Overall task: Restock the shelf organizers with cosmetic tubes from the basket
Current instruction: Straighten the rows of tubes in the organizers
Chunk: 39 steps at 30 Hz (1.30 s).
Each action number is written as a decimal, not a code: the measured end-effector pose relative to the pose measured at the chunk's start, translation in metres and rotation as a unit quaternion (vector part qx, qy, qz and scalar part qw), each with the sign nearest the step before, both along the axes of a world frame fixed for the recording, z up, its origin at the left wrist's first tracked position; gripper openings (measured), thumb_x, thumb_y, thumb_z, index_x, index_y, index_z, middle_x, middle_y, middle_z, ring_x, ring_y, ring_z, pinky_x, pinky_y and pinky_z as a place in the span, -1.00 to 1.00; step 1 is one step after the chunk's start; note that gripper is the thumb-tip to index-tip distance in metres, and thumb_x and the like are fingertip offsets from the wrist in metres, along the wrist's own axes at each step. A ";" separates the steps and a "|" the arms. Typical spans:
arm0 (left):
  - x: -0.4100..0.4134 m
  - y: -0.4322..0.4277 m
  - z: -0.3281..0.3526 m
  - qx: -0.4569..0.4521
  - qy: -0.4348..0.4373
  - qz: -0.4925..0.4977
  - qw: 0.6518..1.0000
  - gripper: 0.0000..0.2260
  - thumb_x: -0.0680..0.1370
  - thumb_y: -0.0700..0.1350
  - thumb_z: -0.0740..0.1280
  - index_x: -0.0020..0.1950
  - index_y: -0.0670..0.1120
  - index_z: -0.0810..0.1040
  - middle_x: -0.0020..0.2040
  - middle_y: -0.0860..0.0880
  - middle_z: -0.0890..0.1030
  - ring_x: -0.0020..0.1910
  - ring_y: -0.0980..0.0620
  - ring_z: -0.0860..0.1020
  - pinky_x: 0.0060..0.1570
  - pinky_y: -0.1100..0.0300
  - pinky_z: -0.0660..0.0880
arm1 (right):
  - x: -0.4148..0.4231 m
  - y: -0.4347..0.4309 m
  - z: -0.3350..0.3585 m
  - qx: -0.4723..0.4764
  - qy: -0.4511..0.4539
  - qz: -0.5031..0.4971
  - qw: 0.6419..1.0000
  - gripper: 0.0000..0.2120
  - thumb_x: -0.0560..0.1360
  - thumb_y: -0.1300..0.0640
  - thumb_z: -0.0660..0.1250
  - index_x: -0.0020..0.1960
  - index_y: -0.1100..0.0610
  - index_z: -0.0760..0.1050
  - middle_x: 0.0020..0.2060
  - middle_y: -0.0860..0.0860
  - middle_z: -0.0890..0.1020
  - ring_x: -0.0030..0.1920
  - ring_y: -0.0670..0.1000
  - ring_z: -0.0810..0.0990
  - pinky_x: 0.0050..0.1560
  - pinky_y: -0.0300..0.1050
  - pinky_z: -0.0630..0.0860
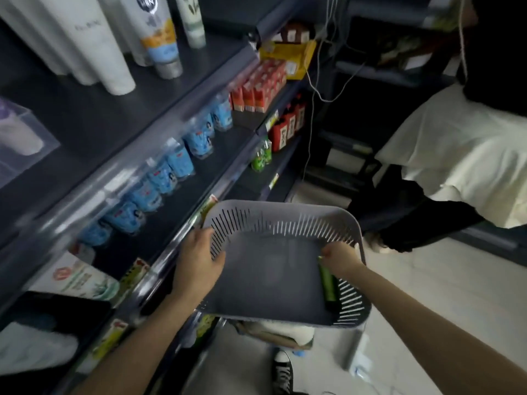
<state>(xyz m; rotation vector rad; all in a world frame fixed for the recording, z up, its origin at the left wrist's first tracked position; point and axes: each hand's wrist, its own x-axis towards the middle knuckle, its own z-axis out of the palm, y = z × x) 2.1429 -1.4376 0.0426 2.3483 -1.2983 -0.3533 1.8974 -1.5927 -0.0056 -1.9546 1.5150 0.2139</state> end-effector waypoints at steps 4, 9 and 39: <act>0.002 -0.009 -0.027 0.033 0.038 0.047 0.998 -0.50 0.46 -0.15 0.42 0.35 -0.20 0.37 0.26 -0.18 0.44 0.26 -0.14 0.41 0.21 0.04 0.40 | 0.003 -0.001 -0.047 0.057 0.080 0.032 0.995 -0.70 0.59 0.22 0.11 0.22 0.31 0.49 0.20 0.22 0.56 0.24 0.20 0.51 0.15 -0.06 0.45; 0.001 -0.016 -0.039 -0.024 0.059 0.128 0.990 -0.49 0.45 -0.19 0.42 0.36 -0.16 0.35 0.32 -0.15 0.36 0.30 -0.12 0.35 0.21 -0.01 0.41 | 0.003 -0.004 -0.098 0.124 0.109 0.008 0.986 -0.66 0.60 0.21 0.12 0.31 0.31 0.42 0.28 0.25 0.49 0.28 0.17 0.47 0.23 -0.09 0.39; 0.030 0.011 -0.028 -0.018 0.148 0.182 0.972 -0.78 0.55 -0.24 0.28 0.18 -0.10 0.54 0.08 -0.01 0.58 0.02 0.08 0.54 -0.04 0.28 0.44 | 0.091 0.006 -0.024 0.253 -0.249 -0.048 0.934 -0.71 0.29 0.16 0.52 -0.01 0.12 0.58 -0.10 0.03 0.70 -0.08 0.05 0.68 0.05 0.10 0.60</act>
